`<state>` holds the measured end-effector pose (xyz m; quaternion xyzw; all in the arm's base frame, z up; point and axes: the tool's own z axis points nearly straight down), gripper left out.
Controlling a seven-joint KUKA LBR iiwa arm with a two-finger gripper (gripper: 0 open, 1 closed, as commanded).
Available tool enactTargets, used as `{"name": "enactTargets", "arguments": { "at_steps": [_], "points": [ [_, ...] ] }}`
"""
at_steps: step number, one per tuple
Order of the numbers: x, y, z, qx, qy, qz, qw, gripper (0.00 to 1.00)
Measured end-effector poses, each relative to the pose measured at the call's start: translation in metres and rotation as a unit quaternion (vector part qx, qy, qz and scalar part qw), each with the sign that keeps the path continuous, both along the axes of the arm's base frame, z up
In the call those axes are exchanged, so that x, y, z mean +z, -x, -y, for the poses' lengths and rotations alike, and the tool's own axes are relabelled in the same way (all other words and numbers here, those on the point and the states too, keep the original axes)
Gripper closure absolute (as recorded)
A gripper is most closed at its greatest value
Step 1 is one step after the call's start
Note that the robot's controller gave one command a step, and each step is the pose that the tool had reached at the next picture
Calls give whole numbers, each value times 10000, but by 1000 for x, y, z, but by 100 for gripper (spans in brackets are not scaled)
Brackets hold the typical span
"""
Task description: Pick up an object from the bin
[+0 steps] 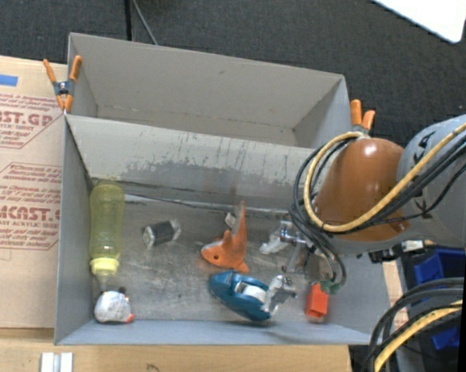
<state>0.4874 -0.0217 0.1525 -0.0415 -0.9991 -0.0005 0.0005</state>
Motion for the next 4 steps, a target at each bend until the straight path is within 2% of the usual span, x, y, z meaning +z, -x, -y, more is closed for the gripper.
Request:
{"name": "enactTargets", "arguments": {
  "at_steps": [1,2,3,4],
  "points": [
    [-40,0,1,412,5,12,9991,0],
    [-68,-4,9,85,54,-310,9995,100],
    [-68,-4,9,84,54,-308,9995,100],
    [-45,-12,3,147,18,-86,9999,100]
  ]
}}
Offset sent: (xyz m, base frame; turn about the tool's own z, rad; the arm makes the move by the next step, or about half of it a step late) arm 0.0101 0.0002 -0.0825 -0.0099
